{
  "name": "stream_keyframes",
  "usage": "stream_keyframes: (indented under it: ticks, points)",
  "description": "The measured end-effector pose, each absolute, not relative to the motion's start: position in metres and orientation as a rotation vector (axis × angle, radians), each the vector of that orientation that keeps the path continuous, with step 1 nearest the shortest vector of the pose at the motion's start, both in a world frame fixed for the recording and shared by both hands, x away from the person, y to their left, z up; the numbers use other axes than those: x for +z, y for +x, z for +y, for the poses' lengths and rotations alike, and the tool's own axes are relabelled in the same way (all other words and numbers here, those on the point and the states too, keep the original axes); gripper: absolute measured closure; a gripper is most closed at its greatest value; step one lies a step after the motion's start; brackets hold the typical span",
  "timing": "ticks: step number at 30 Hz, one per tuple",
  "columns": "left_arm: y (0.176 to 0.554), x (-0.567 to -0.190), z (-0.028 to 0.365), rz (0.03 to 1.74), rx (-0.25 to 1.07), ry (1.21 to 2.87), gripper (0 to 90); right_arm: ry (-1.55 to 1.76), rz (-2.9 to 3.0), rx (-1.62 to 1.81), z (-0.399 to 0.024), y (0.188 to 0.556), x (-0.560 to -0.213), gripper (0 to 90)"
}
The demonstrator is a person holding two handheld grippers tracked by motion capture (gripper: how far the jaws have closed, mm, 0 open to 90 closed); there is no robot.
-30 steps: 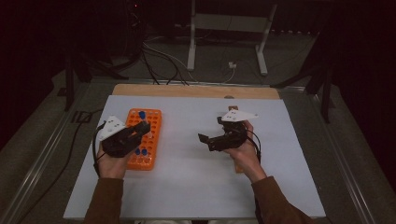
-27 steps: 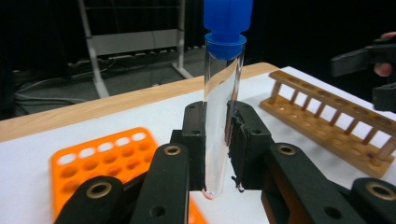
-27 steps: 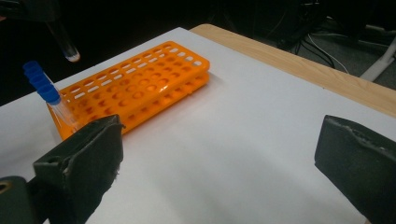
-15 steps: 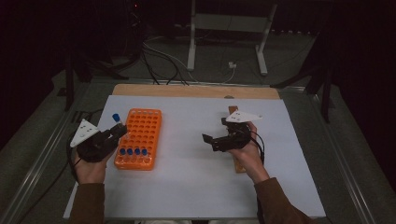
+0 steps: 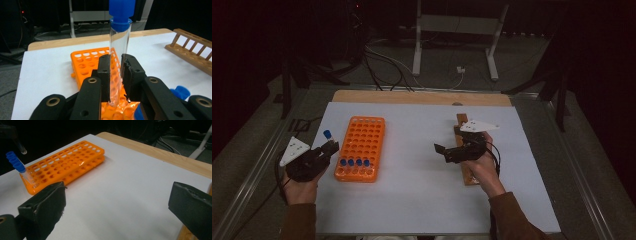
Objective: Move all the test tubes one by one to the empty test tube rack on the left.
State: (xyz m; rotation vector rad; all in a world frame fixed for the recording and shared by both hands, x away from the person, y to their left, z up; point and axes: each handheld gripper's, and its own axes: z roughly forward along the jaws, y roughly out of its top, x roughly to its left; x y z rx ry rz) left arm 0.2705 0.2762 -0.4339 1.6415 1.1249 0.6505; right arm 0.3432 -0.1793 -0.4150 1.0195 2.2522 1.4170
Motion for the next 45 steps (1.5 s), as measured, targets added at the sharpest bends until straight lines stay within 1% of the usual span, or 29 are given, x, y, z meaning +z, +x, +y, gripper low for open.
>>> stream_keyframes:
  ticks: [19, 34, 45]
  points:
    - [0.26, -0.464, 0.281, 1.167, 0.603, 1.708, 78.1, 1.043, 2.243, 1.403, -0.194, 0.341, -0.419, 1.8]
    - [0.256, -0.482, 0.274, 1.181, 0.594, 1.842, 78.1, 1.054, 2.241, 1.415, -0.201, 0.339, -0.424, 1.8]
    - [0.254, -0.485, 0.271, 1.187, 0.605, 1.916, 78.3, 1.06, 2.244, 1.417, -0.206, 0.336, -0.429, 1.8]
